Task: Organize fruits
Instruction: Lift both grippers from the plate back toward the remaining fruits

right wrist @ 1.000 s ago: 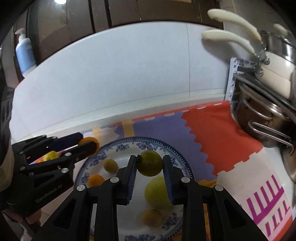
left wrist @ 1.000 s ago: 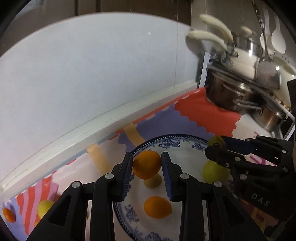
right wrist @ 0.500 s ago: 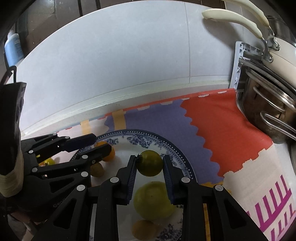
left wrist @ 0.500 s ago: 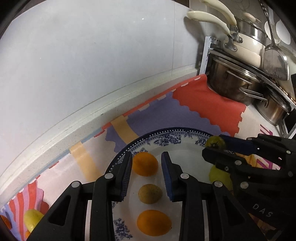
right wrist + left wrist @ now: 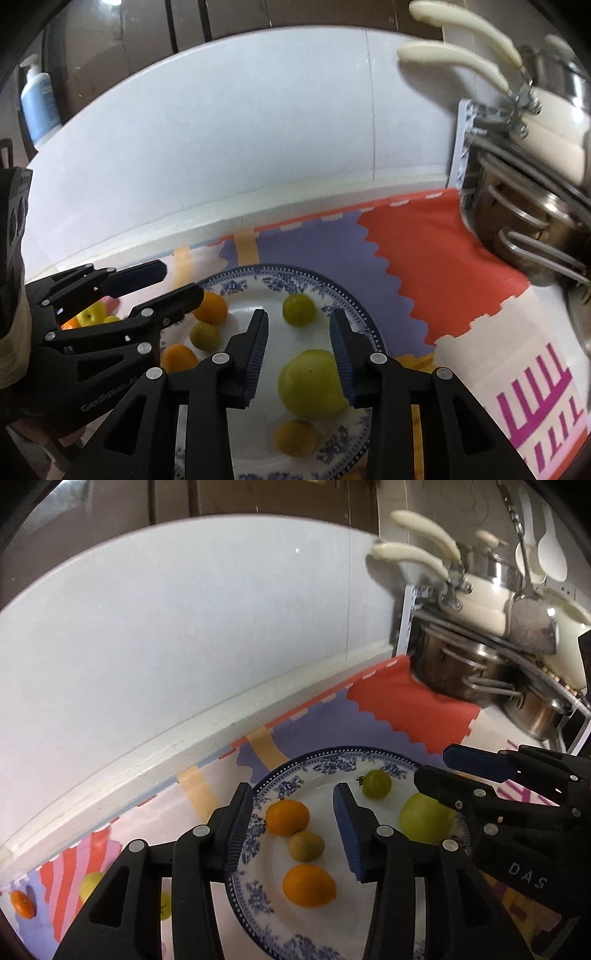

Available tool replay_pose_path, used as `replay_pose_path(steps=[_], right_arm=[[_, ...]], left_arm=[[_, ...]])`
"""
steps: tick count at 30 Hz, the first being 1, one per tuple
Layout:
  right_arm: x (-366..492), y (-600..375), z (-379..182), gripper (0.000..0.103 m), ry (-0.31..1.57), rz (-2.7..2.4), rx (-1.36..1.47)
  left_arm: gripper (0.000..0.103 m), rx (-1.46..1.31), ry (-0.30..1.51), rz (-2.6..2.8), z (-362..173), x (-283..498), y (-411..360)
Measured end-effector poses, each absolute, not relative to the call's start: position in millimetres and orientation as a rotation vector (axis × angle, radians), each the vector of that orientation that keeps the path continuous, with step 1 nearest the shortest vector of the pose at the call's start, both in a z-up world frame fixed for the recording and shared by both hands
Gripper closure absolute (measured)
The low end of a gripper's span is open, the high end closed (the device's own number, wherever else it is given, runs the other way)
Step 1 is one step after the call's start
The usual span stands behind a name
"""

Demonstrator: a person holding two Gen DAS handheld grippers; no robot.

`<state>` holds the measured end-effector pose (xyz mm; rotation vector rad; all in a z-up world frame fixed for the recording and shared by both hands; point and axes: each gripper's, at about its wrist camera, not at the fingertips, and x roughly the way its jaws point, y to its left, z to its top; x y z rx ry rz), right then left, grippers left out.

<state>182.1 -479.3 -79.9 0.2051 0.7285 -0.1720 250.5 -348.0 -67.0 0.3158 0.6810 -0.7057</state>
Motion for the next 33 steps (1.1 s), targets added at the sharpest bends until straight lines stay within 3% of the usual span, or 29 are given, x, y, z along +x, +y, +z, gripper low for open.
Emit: replay_pose_path(steps=[4,7,9,18,23,33], right_arm=[[168.6,-475.6,-64.5,0.067,0.691,-0.181,0.208],[156.2,-472.1,-51.7,0.059,0.663,-0.19,0.208],[148.3,-469.0,-43.7,0.059,0.64,-0.196,0.207],[114.5,-442.7,-15.7,0.047,0.572,-0.193,0.168],[99.3,-424.6,-6.6,0.036,0.544,-0.173,0.148],[74.1,-382.3,1.6,0.034,0.528,-0.094,0.123]], left_arm=[[0.047,0.286,0.641,-0.688,-48.3,233.6,-334.6],[0.043,0.275,0.611,-0.676,-36.7,222.0,-326.7],[0.034,0.266,0.59,-0.663,-27.8,212.8,-318.8],[0.015,0.191,0.499,-0.526,4.5,174.4,-268.9],[0.01,0.178,0.467,-0.434,14.5,152.2,-240.9],[0.003,0.152,0.401,-0.34,29.6,107.3,-187.5]])
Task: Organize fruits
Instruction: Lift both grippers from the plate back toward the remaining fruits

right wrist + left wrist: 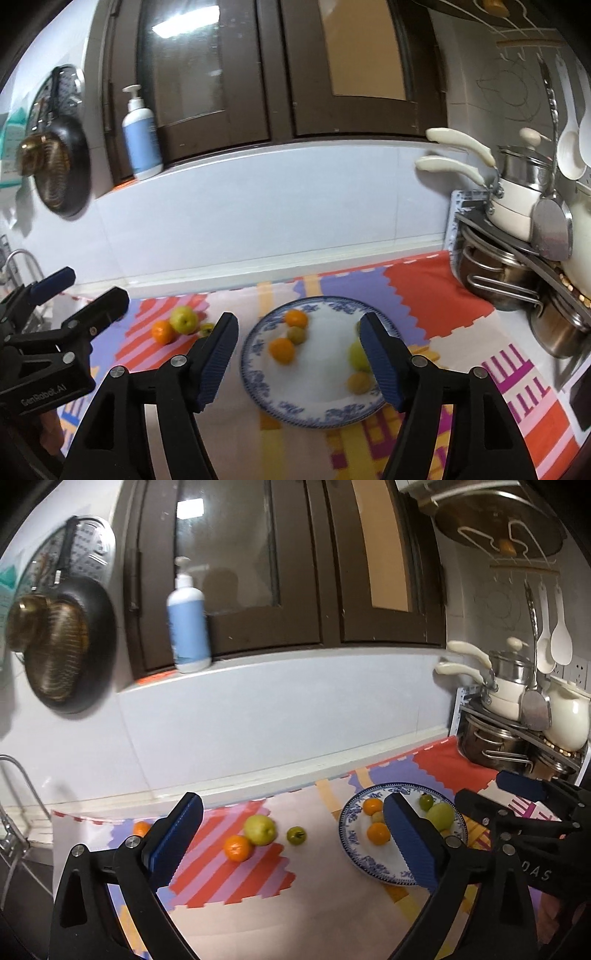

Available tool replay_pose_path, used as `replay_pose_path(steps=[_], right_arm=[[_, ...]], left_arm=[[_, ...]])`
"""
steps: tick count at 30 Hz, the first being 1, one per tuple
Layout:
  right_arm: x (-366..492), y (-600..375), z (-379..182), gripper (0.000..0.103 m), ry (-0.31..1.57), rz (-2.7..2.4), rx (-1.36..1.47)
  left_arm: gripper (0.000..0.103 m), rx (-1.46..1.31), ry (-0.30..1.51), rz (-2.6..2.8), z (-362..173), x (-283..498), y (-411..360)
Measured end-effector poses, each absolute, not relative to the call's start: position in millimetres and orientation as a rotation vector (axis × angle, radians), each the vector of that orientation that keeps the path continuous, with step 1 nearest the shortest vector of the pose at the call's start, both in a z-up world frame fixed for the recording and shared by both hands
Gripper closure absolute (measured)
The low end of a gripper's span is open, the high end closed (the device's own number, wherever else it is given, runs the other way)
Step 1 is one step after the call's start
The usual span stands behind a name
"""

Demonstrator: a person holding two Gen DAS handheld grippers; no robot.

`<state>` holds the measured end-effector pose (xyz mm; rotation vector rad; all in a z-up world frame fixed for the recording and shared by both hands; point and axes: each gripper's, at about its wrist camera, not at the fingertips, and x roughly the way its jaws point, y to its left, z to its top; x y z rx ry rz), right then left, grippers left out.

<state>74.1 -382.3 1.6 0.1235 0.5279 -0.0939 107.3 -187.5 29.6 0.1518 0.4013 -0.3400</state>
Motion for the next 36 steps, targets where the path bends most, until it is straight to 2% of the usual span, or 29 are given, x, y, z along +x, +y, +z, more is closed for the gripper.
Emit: replay_pose_path(steps=[15,27,36], right_arm=[[51.8,-321.9,13.5,0.034,0.481,-0.005,0.07],[67.7,-289.4,5.6,0.034,0.484,0.017,0.031],[111.1,-277.8,-12.0,0.034,0.554,0.063,-0.013]], left_arm=[[0.0,0.158,0.369,-0.271,40.6,69.0,-126.1],[0.001,0.181,0.392,-0.252,26.1,86.2,-96.0],[0.01,0.189,0.445,-0.284,-0.4,125.8,-95.6]])
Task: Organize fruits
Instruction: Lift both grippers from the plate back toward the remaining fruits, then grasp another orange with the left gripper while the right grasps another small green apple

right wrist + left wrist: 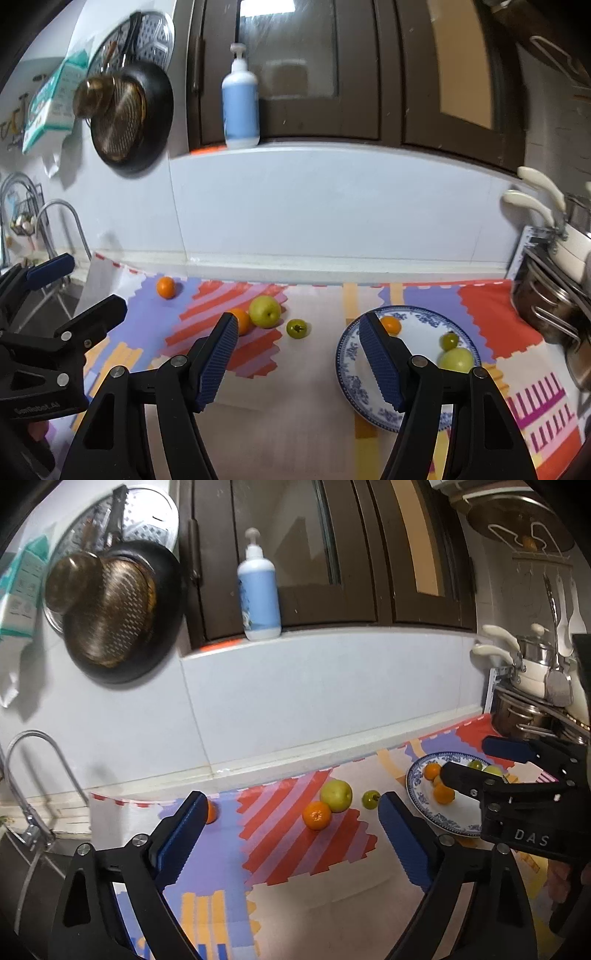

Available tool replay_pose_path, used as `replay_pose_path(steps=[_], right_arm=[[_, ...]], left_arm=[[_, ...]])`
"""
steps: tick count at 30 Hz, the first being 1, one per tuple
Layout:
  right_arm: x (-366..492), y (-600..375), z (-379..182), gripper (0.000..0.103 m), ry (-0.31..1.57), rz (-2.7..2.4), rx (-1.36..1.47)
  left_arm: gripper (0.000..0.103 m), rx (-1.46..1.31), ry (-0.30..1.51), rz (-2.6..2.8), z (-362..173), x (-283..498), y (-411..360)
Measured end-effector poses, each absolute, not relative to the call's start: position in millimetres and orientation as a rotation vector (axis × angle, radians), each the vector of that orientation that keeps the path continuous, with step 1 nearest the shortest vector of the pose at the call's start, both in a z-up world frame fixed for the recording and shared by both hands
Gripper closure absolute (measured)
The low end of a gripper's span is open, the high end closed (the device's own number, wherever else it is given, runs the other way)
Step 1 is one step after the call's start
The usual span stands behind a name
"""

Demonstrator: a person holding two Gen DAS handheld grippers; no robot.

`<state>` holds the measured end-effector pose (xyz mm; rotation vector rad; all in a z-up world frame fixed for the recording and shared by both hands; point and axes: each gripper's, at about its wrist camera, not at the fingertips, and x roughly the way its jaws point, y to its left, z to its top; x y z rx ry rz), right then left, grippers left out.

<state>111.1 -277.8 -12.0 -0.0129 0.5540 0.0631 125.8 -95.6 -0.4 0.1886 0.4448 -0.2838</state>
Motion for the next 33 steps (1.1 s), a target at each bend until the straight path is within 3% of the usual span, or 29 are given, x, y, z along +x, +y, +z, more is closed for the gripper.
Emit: replay_pose_path(steps=[18,33], right_arm=[[208.3,-274.2,-80.3,0.038,0.749,0.146,-0.067],[256.6,-285.2,-125.6,0.05,0.896,0.178,-0.012]], left_arm=[[0.026,0.24,0.596,-0.41,-72.2,213.6,-121.6],[0.038,0.234,0.732,-0.457,-110.6,265.7,-136.0]])
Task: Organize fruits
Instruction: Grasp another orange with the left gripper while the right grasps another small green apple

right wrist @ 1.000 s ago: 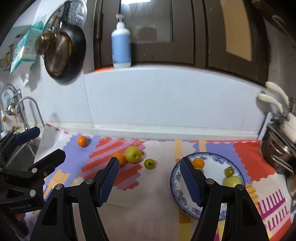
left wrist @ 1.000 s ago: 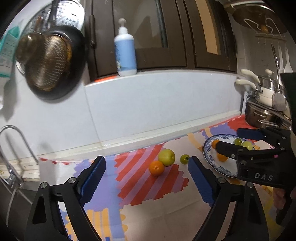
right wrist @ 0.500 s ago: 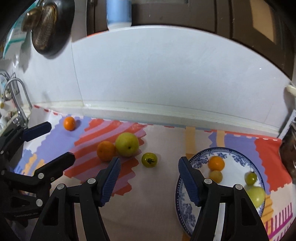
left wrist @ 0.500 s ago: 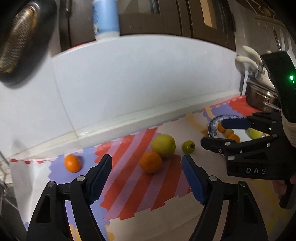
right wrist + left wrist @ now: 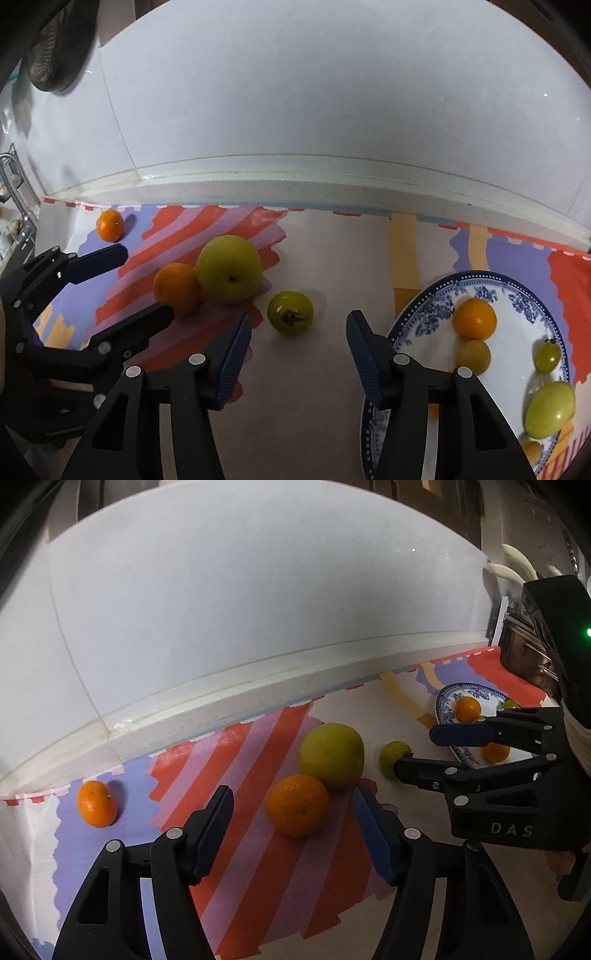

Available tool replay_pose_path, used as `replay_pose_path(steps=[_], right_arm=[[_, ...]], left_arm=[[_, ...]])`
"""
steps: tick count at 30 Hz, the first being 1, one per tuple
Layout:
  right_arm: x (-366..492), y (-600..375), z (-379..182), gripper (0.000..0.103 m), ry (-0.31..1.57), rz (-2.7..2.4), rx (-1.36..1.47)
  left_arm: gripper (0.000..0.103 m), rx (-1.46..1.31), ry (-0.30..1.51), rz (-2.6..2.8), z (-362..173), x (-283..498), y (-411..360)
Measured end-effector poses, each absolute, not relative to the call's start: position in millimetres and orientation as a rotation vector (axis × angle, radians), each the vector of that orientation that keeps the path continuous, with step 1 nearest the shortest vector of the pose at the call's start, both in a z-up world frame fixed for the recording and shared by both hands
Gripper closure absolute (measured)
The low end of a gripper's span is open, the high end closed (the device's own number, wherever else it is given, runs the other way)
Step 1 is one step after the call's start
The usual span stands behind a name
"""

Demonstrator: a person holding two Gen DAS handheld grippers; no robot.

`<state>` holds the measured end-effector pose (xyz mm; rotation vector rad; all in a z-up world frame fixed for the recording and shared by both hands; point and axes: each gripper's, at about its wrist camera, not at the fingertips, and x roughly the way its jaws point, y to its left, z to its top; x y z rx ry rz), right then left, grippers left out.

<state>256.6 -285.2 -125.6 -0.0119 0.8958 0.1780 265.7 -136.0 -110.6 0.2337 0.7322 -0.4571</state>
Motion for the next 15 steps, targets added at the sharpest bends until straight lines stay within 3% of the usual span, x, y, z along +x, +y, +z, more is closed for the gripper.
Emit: replay_pose_path(steps=[15], right_arm=[[272.1,-278.7,-140.1,0.069,0.948,0.202,-0.006]], left_arm=[[0.061,0.195,0.805,-0.466,-125.9,281.4,-138.9]])
